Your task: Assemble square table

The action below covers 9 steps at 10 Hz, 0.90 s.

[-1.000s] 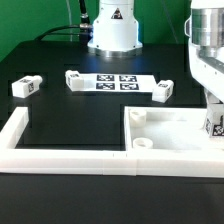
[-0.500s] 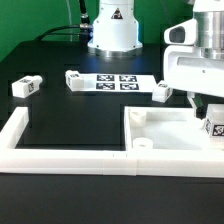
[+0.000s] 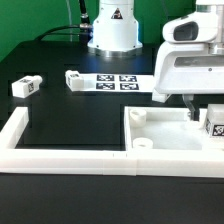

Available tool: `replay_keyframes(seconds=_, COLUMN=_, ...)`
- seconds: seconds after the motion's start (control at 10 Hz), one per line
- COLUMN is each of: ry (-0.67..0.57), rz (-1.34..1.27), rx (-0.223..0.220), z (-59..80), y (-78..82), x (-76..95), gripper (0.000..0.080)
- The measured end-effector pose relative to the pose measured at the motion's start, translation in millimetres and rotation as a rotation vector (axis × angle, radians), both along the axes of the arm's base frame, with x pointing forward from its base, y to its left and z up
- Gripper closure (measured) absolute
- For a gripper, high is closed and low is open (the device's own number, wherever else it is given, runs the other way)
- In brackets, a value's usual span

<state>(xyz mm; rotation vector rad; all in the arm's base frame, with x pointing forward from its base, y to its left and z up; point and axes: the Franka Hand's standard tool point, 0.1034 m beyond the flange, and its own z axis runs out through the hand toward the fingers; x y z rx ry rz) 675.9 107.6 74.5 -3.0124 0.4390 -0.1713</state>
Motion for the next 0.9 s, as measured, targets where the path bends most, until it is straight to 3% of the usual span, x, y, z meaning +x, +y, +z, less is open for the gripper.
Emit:
replay_keyframes(seconds=0.1, ry=-0.001, rz=0.004, rx=-0.002, z=0.0, y=-0.8, x=0.1, gripper=0.03)
replay_keyframes(seconds=0.2, ry=0.001, rz=-0.02, rx=0.002, z=-0.1, y=-0.5, x=0.1, gripper=0.0439)
replay_keyframes(seconds=0.3, ry=0.008, rz=-0.086, rx=0.006, z=-1.0, y=-3.7, x=-0.4, gripper=0.0502)
replay_keyframes(seconds=0.5, ry=0.024, rz=-0.283, rx=0.028, z=-1.2, y=-3.7, x=-0.9, gripper=0.0502)
replay_keyframes(seconds=0.7, ry=0.061, rz=-0.696, rx=0.059, z=-2.3, y=2.4, x=-4.7, gripper=0.0503)
replay_keyframes(seconds=0.9, ry=0.088, rz=-1.098, rx=0.138, z=-2.8, y=0.3, x=-1.0, gripper=0.0504)
